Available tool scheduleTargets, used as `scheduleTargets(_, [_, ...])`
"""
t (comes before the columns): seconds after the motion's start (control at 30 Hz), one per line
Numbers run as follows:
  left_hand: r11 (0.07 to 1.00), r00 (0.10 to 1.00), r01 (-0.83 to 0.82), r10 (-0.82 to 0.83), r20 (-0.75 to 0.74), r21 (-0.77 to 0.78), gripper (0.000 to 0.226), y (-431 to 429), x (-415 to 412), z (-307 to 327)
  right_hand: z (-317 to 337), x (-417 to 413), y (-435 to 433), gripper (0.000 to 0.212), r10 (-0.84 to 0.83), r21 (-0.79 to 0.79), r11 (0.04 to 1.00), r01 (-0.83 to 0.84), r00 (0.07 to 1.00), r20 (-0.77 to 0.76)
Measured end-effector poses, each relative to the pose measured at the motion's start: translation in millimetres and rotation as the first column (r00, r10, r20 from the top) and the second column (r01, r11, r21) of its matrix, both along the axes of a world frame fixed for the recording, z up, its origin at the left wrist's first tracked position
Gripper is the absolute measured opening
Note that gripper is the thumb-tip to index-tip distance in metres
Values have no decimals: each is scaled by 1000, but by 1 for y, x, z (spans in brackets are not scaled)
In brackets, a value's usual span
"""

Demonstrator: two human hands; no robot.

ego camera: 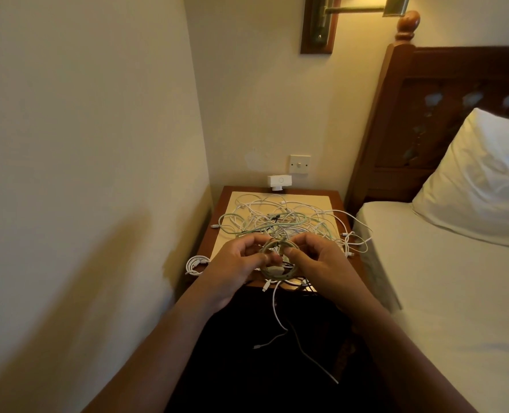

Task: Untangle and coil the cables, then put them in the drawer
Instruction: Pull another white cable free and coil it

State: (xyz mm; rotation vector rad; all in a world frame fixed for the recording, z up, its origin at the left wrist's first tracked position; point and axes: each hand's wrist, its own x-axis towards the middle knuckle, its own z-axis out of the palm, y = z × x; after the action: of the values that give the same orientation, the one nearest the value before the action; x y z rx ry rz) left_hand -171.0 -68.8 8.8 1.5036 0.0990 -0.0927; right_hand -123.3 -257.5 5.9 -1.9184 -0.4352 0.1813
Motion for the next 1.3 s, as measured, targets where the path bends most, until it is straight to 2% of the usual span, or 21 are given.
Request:
scheduleTargets(0.17, [975, 992, -58, 33, 118, 215, 17, -3, 0, 1, 2, 3, -2, 16, 43, -31, 999, -44, 999, -24])
scheduleTargets(0.3, [916, 967, -89, -14, 254, 392, 31, -5, 1, 1, 1, 4, -3, 15, 86, -128, 988, -83, 996, 14])
scheduleTargets(0.37, [867, 945, -126, -42, 324, 481, 31, -5, 1, 2, 3, 3, -4, 13, 96, -168, 982, -87, 994, 46])
scheduleTargets(0.5, [837, 947, -144, -40, 320, 529, 29, -3, 3, 8, 6, 0, -5, 8, 76, -180, 983, -49, 986, 149])
scheduleTargets(0.57, [835, 955, -138, -31, 296, 532, 31, -2, 4, 9, 8, 0, -6, 10, 21, -126, 992, 1, 985, 173])
scheduleTargets(0.63, [917, 976, -92, 5, 218, 387, 29, 0, 4, 8, 8, 1, -8, 19, -18, -49, 999, 25, 990, 140])
scheduleTargets(0.7, [997, 996, -25, 19, 83, 69, 29, 3, 2, 8, 9, 0, -10, 22, -26, -20, 999, 29, 992, 121])
scheduleTargets(0.77, [972, 1000, 18, -21, -11, -234, 31, 5, -1, 7, 13, -2, -11, 16, -10, 18, 1000, 8, 993, 114])
scheduleTargets(0.83, [914, 997, 56, -75, -32, -402, 35, 4, -3, 5, 18, -3, -11, 9, 9, 74, 997, -16, 995, 97])
scheduleTargets(0.93, [886, 998, 17, -44, -47, -464, 38, -2, -4, -1, 16, -4, -11, 6, -28, 92, 996, 17, 992, 119])
scheduleTargets(1.07, [912, 993, -113, 95, -64, -394, 41, -7, -2, -8, 11, -11, -8, 16, -24, 9, 1000, 22, 983, 185])
scheduleTargets(1.2, [929, 994, -103, 81, -76, -354, 33, -4, -5, -11, 5, -10, -9, 18, 21, -103, 995, 3, 974, 224])
scheduleTargets(1.3, [941, 995, -86, 65, -75, -329, 31, -2, -7, -14, -6, -7, -7, 11, 46, -148, 989, -20, 984, 174])
